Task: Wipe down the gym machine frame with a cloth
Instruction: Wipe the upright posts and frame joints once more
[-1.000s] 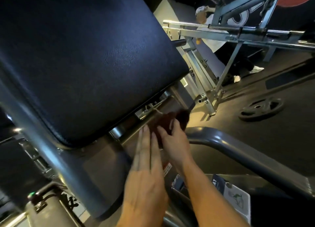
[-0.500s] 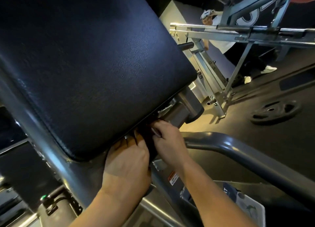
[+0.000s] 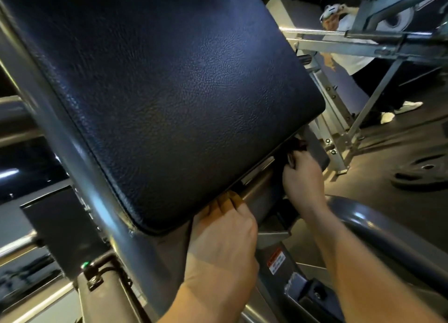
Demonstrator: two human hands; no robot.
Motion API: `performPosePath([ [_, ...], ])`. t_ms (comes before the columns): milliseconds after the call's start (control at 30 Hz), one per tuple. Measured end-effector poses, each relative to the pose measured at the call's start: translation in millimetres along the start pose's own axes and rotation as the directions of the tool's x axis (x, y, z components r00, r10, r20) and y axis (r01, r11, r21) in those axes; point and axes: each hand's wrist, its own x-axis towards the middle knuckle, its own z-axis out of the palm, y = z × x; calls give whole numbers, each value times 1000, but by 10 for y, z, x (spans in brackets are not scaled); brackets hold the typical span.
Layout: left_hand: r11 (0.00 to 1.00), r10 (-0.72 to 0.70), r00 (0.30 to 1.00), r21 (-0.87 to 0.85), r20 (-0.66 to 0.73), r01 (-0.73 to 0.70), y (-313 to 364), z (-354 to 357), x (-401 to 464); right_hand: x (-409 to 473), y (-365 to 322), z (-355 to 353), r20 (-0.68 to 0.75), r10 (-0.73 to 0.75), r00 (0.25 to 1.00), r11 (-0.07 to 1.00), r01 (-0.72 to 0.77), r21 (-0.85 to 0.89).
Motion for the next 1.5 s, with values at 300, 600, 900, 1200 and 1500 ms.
performPosePath([
  [300, 982, 152, 934, -57, -323, -179, -168, 192, -240, -1043, -383, 13, 179, -244, 953, 891, 148, 429],
  [600, 504, 160, 677, -530, -719, -682, 432, 868, -1112, -1975, -196, -680, 87, 45, 995, 969, -65, 240],
  [900, -230, 217, 849, -871, -482, -435, 1573, 1229, -2859, -3674, 195, -2038, -205, 469, 859, 883, -461, 87],
  [1200, -423, 466, 712, -839, -525, -342, 1727, 1981, -4173, -5889, 310, -2257, -234, 549, 803, 822, -467, 325],
  [1500, -121, 827, 421, -849, -373, -514, 2097, 2324, -5253, -6922, 895, -2656, -658, 697, 283, 671, -580, 461],
])
